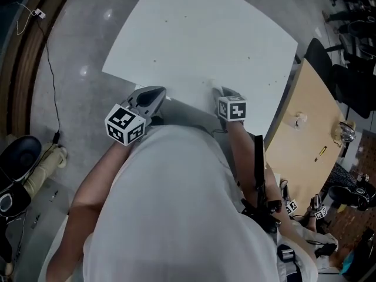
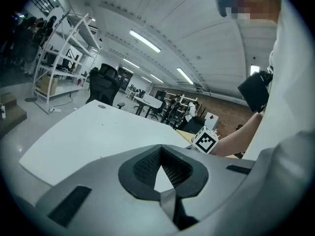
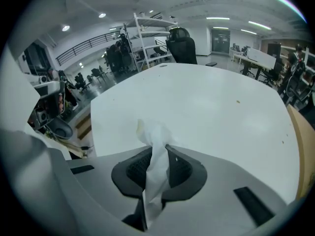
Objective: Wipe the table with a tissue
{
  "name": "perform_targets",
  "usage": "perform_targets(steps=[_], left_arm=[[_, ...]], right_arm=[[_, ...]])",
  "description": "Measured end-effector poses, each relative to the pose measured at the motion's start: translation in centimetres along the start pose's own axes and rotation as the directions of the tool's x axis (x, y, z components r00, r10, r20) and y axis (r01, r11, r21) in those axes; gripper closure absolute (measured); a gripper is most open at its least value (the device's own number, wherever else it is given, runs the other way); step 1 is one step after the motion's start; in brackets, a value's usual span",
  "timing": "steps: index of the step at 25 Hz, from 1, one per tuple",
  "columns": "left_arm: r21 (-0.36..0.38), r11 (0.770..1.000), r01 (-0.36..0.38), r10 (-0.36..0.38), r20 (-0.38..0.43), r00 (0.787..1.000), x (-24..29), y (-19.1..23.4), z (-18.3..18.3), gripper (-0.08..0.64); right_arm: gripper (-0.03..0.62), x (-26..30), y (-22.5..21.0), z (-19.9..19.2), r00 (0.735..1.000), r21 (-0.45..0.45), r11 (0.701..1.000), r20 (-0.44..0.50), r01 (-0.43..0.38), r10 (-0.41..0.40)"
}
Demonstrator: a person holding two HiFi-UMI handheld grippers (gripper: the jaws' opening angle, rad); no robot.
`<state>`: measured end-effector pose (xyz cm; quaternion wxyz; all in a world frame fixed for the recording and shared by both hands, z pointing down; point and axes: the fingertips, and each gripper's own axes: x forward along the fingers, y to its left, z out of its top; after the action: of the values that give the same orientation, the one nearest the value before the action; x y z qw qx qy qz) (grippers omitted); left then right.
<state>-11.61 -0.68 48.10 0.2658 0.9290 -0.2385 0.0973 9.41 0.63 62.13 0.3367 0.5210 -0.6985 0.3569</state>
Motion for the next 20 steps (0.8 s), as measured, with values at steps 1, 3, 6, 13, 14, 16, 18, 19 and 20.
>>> perform_targets(steps=[1, 3, 6, 13, 14, 16, 18, 19, 20], left_arm=[[-0.002, 1.000, 0.001, -0.001, -0.003, 1.000, -0.2, 0.2, -0.1, 0.554], [-0.009, 1.000, -0.002, 0.002, -0.007, 1.000, -0.6, 0.6, -0.2, 0.554], [-0.016, 1.000, -0.005, 0.005, -0.011, 1.000, -1.2, 1.3, -0.3, 0.554], [-0.012, 1.000, -0.004, 0.004, 0.000, 1.000, -2.5, 2.4, 0.2, 0.554], [-0.013, 1.000, -0.004, 0.004, 0.000, 1.000, -2.7, 2.5, 0.3, 0.555], [-0.011, 1.000, -0.001, 0.001, 0.000, 1.000, -3.0, 2.8, 0.5, 0.554], [-0.007, 1.000, 0.006, -0.006, -0.001, 1.000, -3.1, 3.2, 0.7, 0.555], [-0.005, 1.000, 0.011, -0.011, -0.002, 1.000, -3.1, 3.3, 0.7, 0.554], [-0.003, 1.000, 0.017, -0.017, -0.002, 1.000, -3.0, 3.4, 0.9, 0.555]], right_arm=[[0.549, 0.1, 0.1, -0.1, 1.000, -0.018, 1.000, -0.004, 0.015, -0.015], [0.549, 0.5, 0.5, 0.1, 0.999, -0.077, 0.996, -0.012, 0.041, -0.042], [0.549, 1.2, 1.6, 0.8, 0.997, -0.173, 0.982, -0.020, 0.069, -0.073], [0.549, 2.5, 4.8, 2.1, 0.996, -0.321, 0.945, -0.050, 0.059, -0.079], [0.549, 2.6, 5.2, 2.4, 0.996, -0.337, 0.940, -0.053, 0.054, -0.076], [0.549, 3.1, 6.2, 2.8, 0.997, -0.365, 0.930, -0.059, 0.032, -0.058], [0.549, 3.5, 7.7, 2.9, 0.997, -0.413, 0.911, -0.073, 0.003, -0.036], [0.549, 3.8, 8.5, 2.9, 0.996, -0.442, 0.897, -0.083, -0.015, -0.024], [0.549, 3.9, 9.3, 2.8, 0.995, -0.467, 0.884, -0.096, -0.036, -0.010]])
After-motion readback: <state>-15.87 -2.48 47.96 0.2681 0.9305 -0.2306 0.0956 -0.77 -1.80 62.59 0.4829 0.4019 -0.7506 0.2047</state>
